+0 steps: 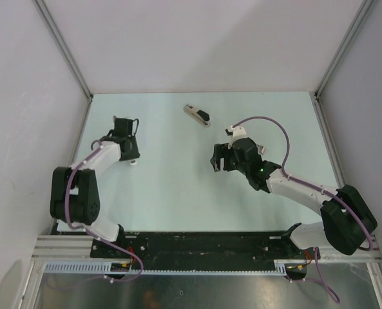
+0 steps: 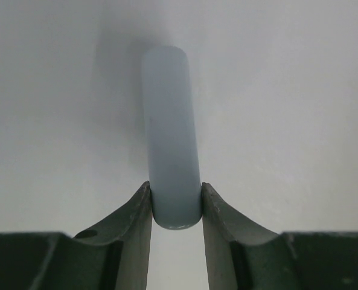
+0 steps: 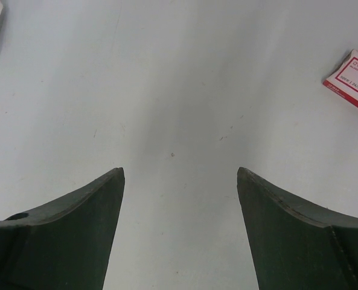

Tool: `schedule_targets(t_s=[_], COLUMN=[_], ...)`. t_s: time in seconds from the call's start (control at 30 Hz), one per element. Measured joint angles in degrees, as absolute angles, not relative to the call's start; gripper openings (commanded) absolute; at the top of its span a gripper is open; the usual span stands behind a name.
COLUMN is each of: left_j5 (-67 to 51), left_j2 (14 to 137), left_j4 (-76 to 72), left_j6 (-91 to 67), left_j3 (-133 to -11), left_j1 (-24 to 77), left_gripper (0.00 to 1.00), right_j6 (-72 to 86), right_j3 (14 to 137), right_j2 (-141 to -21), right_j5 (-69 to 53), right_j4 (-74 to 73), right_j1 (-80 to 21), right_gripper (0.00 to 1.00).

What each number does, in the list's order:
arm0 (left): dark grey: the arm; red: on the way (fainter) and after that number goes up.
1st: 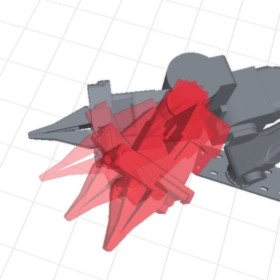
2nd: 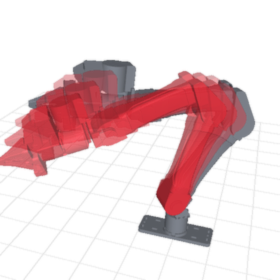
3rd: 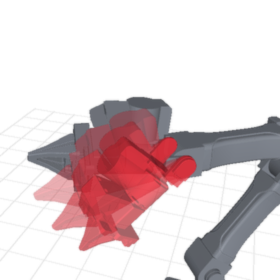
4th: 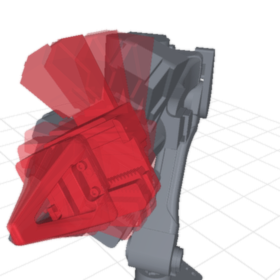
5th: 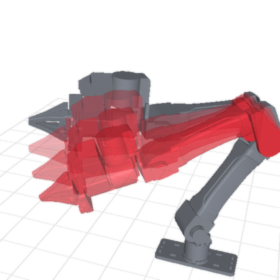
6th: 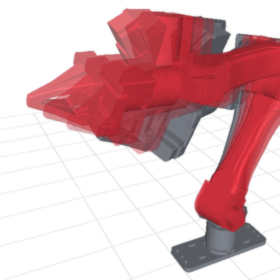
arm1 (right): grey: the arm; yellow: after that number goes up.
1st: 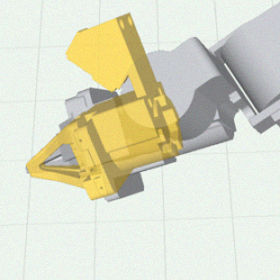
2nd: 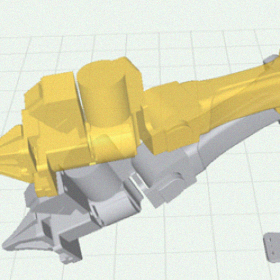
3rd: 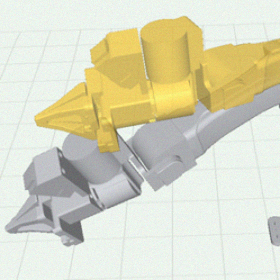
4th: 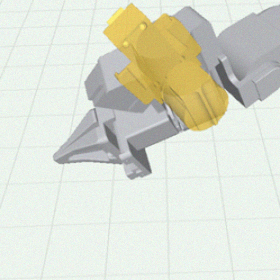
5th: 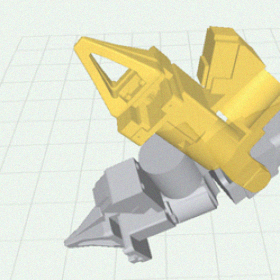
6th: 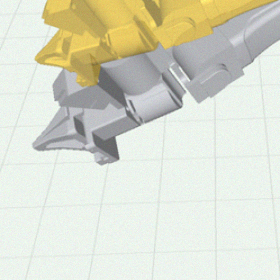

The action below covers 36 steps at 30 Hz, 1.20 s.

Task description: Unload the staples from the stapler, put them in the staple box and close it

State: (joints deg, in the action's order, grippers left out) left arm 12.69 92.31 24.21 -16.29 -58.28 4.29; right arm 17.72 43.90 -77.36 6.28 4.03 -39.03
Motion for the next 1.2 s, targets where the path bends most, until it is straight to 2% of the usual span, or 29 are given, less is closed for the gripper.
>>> schedule_targets(t_s=[0.17,0.43,0.5,0.57,0.63,0.77,0.83,0.93,1.2], left_j5=[10.5,8.1,6.8,3.6,-0.2,-4.9,-5.8,-6.2,-5.7], left_j2=[85.7,84.0,83.2,82.6,82.4,82.2,81.4,78.6,68.4], left_j4=[24.6,24.0,23.4,23.0,22.5,22.0,22.0,22.1,23.8], left_j6=[-16.3,-16.6,-16.6,-16.6,-16.5,-15.4,-14.5,-13.4,-10.9], left_j3=[-53.8,-46.9,-46.1,-46.1,-46.1,-46.1,-46.1,-46.1,-50.1], left_j1=[9.0,11.9,12.4,13.6,15.3,17.4,17.4,16.9,9.9], left_gripper=[0.22,0.26,0.34,0.52,0.65,0.88,0.96,0.99,0.99], right_j6=[17.8,17.9,17.9,17.9,17.9,18.6,19.3,20.6,24.9], right_j3=[43.9,45.5,47.0,48.7,50.3,54.0,55.8,59.3,68.6], right_j2=[-77.0,-78.1,-79.3,-80.4,-81.4,-83.5,-84.7,-87.6,-100.2], right_j5=[7.6,11.0,12.1,12.8,13.4,15.6,16.8,18.9,22.9], right_j4=[3.0,-0.5,-1.8,-2.9,-4.1,-6.5,-7.4,-8.9,-9.5], right_j1=[-39.8,-43.3,-44.4,-45.6,-46.8,-49.6,-51.2,-54.0,-60.0], right_gripper=[0.80,0.79,0.79,0.79,0.79,0.85,0.87,0.89,0.92])
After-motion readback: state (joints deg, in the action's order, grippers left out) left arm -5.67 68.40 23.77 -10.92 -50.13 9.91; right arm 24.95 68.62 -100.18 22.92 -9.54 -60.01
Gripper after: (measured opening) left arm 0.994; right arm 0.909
